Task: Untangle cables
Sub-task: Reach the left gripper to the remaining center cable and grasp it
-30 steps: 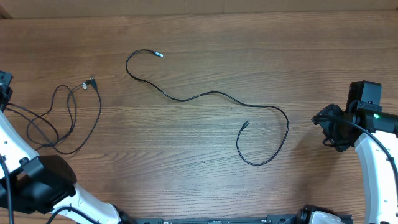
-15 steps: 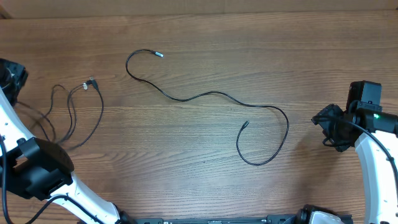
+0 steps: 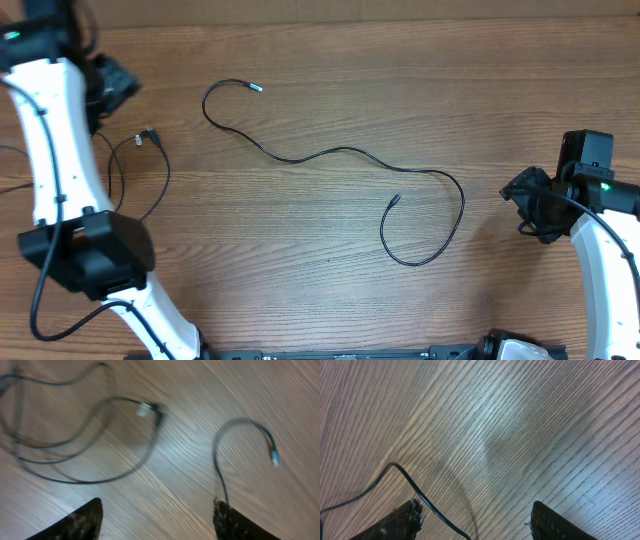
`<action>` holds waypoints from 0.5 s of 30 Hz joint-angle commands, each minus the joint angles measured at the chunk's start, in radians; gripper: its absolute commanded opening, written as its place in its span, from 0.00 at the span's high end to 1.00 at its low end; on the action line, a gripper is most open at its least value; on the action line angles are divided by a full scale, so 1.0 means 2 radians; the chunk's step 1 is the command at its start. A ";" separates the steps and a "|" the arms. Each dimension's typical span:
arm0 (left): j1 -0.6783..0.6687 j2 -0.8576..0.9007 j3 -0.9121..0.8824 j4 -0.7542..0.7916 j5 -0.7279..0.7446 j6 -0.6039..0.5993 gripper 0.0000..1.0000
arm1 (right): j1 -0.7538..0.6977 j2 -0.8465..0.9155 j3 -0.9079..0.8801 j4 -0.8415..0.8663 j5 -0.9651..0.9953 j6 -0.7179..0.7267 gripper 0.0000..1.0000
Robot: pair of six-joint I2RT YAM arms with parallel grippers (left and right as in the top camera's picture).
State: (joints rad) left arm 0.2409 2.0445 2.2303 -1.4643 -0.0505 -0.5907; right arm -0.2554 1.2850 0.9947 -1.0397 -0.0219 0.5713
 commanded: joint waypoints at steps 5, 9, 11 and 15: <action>-0.100 0.006 -0.001 0.011 0.013 0.019 0.16 | -0.002 -0.007 0.010 0.002 0.001 -0.001 0.32; -0.154 0.006 -0.002 0.035 0.027 0.060 0.13 | -0.002 -0.007 0.010 0.004 0.000 -0.001 0.32; -0.179 0.006 -0.006 0.050 0.028 0.080 0.08 | -0.002 -0.007 0.010 0.004 0.000 -0.001 0.32; -0.242 0.006 -0.037 0.102 0.048 0.164 0.04 | -0.002 -0.007 0.010 0.002 0.001 -0.001 0.32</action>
State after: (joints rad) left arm -0.1570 2.0472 2.2089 -1.3121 -0.0059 -0.4377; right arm -0.2554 1.2850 0.9947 -1.0393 -0.0219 0.5720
